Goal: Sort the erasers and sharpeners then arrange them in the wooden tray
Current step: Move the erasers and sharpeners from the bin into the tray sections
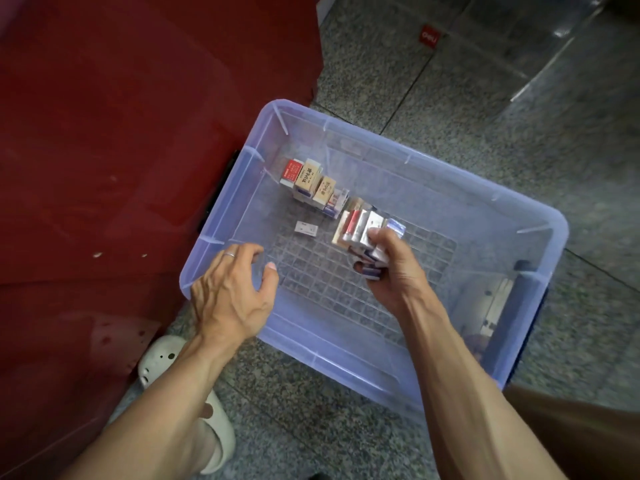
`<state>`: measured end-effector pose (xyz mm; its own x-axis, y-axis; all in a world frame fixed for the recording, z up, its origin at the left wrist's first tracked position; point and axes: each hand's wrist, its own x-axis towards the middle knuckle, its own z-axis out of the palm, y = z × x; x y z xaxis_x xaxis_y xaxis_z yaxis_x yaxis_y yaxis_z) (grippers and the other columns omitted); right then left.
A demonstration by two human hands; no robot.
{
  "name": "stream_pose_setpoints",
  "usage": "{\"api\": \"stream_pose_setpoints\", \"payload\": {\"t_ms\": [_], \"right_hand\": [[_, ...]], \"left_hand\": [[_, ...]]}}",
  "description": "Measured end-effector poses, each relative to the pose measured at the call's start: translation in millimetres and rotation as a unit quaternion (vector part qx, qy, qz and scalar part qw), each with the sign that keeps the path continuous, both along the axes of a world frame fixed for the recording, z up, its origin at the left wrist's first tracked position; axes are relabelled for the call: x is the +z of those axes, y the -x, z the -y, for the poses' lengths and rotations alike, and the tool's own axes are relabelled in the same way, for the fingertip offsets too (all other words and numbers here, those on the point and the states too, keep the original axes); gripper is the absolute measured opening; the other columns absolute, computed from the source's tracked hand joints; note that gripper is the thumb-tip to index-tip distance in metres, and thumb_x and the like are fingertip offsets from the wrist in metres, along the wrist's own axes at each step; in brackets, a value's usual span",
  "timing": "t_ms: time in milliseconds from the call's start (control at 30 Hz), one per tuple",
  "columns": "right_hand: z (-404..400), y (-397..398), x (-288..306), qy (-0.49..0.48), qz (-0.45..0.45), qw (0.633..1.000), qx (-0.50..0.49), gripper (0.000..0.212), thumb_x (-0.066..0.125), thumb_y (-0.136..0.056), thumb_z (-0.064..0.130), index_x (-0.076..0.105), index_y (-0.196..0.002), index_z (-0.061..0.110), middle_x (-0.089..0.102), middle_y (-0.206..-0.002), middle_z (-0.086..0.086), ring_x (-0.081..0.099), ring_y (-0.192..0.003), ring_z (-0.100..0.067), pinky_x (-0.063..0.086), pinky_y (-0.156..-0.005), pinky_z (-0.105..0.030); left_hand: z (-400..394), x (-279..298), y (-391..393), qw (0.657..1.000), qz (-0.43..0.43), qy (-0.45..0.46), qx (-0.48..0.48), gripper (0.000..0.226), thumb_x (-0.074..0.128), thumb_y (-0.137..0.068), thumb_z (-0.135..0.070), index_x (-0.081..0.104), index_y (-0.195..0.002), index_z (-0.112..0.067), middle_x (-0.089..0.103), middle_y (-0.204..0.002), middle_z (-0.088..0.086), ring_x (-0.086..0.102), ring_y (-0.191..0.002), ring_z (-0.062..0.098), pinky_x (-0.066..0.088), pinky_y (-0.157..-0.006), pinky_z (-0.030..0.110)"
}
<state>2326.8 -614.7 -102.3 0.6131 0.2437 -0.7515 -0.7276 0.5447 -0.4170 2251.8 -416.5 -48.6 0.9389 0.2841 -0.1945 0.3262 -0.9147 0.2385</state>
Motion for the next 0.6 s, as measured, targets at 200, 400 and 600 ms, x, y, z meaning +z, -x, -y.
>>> {"api": "stream_pose_setpoints", "payload": {"t_ms": [200, 400, 600], "right_hand": [[13.8, 19.4, 53.9, -0.057, 0.067, 0.996, 0.026, 0.074, 0.090, -0.032, 0.030, 0.064, -0.100, 0.012, 0.071, -0.076, -0.004, 0.064, -0.061, -0.016, 0.035, -0.050, -0.022], [6.0, 28.7, 113.1, -0.071, 0.108, 0.990, 0.055, 0.068, 0.085, -0.037, 0.026, 0.064, -0.101, 0.011, 0.071, -0.078, -0.005, 0.065, -0.063, -0.017, 0.038, -0.052, -0.025], [-6.0, 61.2, 175.4, -0.075, 0.150, 0.981, 0.095, 0.054, 0.081, -0.042, 0.026, 0.067, -0.092, 0.010, 0.064, -0.068, -0.006, 0.049, -0.048, -0.013, 0.032, -0.048, -0.024]], "left_hand": [[0.6, 9.4, -1.0, 0.992, -0.007, 0.109, 0.056, 0.035, 0.049, -0.098, -0.039, 0.055, -0.125, -0.017, 0.058, -0.123, 0.001, 0.056, -0.114, 0.023, 0.044, -0.088, 0.040], [10.0, 63.6, 17.5, 0.937, 0.136, 0.256, 0.193, 0.030, 0.053, -0.095, -0.029, 0.061, -0.116, -0.009, 0.059, -0.106, -0.001, 0.057, -0.099, 0.017, 0.042, -0.087, 0.026], [8.4, 116.3, 57.1, 0.859, 0.206, 0.359, 0.303, 0.016, 0.056, -0.090, -0.031, 0.061, -0.102, -0.023, 0.062, -0.093, -0.006, 0.062, -0.087, 0.011, 0.055, -0.084, 0.049]]}}
